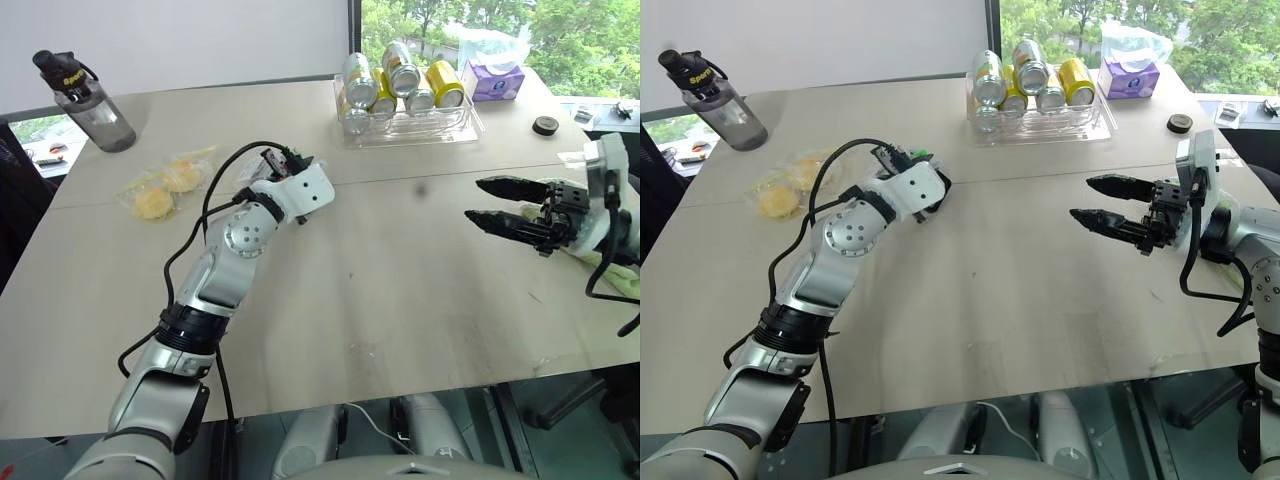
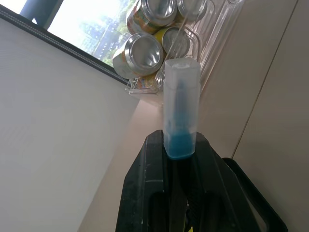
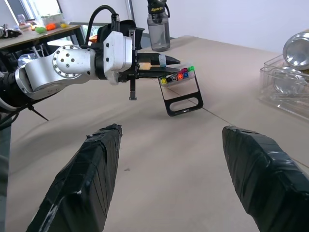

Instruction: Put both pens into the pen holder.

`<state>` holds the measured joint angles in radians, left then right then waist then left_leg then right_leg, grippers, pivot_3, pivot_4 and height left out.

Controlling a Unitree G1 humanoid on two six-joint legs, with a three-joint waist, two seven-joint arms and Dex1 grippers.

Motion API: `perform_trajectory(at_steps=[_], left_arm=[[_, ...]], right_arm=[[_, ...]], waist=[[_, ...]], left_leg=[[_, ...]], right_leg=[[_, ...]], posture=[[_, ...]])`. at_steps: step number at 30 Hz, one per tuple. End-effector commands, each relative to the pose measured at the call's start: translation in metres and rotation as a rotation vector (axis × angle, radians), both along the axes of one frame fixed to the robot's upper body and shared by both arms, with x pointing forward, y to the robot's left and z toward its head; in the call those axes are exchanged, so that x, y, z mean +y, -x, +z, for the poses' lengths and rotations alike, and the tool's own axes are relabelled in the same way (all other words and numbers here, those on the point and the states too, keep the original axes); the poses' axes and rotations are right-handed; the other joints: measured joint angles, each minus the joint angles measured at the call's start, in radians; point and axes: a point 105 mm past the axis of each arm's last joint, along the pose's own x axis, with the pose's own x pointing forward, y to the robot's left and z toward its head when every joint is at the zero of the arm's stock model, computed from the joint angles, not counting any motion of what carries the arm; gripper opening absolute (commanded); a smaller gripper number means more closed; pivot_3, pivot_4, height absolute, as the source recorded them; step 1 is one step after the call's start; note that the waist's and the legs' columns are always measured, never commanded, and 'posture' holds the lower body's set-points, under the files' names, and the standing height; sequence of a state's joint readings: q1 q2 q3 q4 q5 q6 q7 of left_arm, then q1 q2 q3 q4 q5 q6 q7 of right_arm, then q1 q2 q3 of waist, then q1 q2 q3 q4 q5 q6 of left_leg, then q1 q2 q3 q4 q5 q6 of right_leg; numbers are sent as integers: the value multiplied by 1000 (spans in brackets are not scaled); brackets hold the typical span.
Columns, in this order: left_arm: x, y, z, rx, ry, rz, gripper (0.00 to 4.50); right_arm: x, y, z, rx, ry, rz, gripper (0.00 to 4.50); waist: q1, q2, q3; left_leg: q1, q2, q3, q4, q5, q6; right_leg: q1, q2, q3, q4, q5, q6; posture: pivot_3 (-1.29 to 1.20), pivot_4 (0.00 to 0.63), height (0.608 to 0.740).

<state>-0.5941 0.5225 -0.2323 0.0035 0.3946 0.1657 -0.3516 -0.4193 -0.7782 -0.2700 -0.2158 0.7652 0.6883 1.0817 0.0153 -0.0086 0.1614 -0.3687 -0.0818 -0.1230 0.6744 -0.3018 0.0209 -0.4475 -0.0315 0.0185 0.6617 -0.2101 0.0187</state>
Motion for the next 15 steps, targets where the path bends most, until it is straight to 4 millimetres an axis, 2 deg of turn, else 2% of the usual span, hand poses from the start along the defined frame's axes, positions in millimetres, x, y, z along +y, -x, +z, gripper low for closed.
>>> perform_trajectory(at_steps=[1,5,6,7,11,12,13,14,15], left_arm=[[6,0,6,-28,7,13,0],[7,-2,8,-45,-20,3,0],[7,-3,9,-52,-29,2,998],[7,-5,9,-56,-36,2,1240],[10,-8,11,-71,-67,6,3009],[11,-9,11,-71,-67,9,3126],[12,-9,10,-71,-67,12,3694],[13,-10,10,-72,-67,15,3716],[14,-10,10,-73,-68,17,4116]], right_arm=[[-3,1,12,-69,16,-12,3545],[-2,1,11,-74,18,-13,3545],[-2,1,11,-76,18,-14,3584],[-2,1,11,-77,18,-15,3584],[-3,1,11,-81,20,-19,3584],[-4,1,11,-81,20,-21,3584],[-4,0,11,-82,22,-24,3584],[-4,0,11,-82,23,-26,3584],[-5,0,11,-82,24,-28,3584]], waist=[[0,0,0],[0,0,0],[0,0,0],[0,0,0],[0,0,0],[0,0,0],[0,0,0],[0,0,0],[-1,0,0]], left_leg=[[0,0,0,0,0,0],[0,0,0,0,0,0],[0,0,0,0,0,0],[0,0,0,0,0,0],[0,0,0,0,0,0],[0,0,0,0,0,0],[0,0,0,0,0,0],[0,0,0,0,0,0],[0,0,0,1,0,0]], right_leg=[[0,0,0,0,0,0],[0,0,0,0,0,0],[0,0,0,0,0,0],[0,0,0,0,0,0],[0,0,0,0,0,0],[0,0,0,0,0,0],[0,0,0,0,0,0],[0,0,0,0,0,0],[0,0,0,0,0,0]], posture=[[0,150,740],[0,150,740],[0,150,740],[0,150,740],[0,150,740],[0,150,740],[0,150,740],[0,150,740],[0,150,740]])
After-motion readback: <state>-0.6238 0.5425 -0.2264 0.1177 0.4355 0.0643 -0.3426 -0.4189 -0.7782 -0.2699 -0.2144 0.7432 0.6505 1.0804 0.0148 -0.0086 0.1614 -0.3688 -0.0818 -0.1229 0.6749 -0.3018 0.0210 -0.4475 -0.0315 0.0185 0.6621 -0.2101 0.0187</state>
